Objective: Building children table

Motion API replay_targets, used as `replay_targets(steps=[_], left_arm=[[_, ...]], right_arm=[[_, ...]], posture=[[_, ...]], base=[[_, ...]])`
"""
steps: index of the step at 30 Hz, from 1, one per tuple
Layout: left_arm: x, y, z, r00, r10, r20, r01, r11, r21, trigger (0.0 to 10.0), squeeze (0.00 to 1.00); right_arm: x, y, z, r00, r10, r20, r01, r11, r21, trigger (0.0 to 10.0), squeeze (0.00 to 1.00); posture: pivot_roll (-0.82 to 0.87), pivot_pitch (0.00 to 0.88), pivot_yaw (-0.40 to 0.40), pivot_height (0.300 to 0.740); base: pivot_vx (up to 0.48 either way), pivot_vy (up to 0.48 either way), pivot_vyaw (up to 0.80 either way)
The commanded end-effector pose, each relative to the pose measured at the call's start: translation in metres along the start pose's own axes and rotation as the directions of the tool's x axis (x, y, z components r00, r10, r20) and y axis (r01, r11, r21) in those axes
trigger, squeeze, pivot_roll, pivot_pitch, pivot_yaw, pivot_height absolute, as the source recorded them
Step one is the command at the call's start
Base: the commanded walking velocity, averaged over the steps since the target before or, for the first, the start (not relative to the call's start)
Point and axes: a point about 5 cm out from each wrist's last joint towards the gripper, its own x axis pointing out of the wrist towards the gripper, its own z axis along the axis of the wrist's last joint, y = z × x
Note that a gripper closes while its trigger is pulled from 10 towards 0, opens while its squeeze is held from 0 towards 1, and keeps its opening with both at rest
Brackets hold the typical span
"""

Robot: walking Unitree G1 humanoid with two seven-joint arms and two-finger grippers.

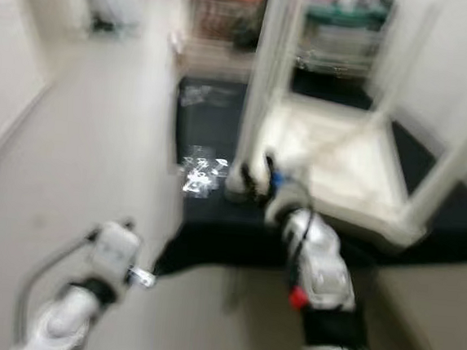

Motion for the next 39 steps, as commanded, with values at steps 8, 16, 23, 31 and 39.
replay_targets(steps=[8, 16, 23, 31, 39], left_arm=[[0.002, 0.000, 0.001, 1.000, -0.005, 0.000, 0.005, 1.000, 0.006, 10.0, 0.00], [0.001, -0.001, 0.000, 1.000, -0.002, 0.001, 0.002, 1.000, -0.017, 10.0, 0.00], [0.000, -0.001, -0.003, 1.000, -0.006, -0.019, 0.006, 1.000, -0.023, 10.0, 0.00], [0.000, -0.005, -0.003, 0.999, -0.030, -0.015, 0.030, 0.999, -0.027, 10.0, 0.00], [-0.003, -0.009, 0.000, 0.999, -0.045, -0.004, 0.044, 0.999, -0.031, 10.0, 0.00]], right_arm=[[-0.001, -0.004, 0.009, 0.998, -0.042, 0.038, 0.043, 0.998, -0.042, 10.0, 0.00], [-0.001, -0.007, 0.012, 0.998, -0.046, 0.051, 0.050, 0.997, -0.064, 10.0, 0.00], [0.002, -0.008, 0.016, 0.998, -0.021, 0.058, 0.024, 0.998, -0.063, 10.0, 0.00], [0.020, -0.027, 0.027, 0.979, 0.158, -0.131, -0.179, 0.969, -0.169, 10.0, 0.00], [0.040, -0.043, 0.036, 0.880, 0.232, -0.415, -0.363, 0.891, -0.272, 10.0, 0.00]], posture=[[0.03, 0.069, -0.066, 0.740], [0.03, 0.051, -0.062, 0.740], [0.04, 0.046, -0.063, 0.740], [0.03, 0.032, -0.071, 0.740], [0.04, 0.045, -0.086, 0.740]], base=[[0.343, -0.331, 0.00], [0.263, -0.315, 0.00], [0.000, 0.000, 0.00], [0.000, 0.000, 0.00], [0.000, 0.000, 0.00]])
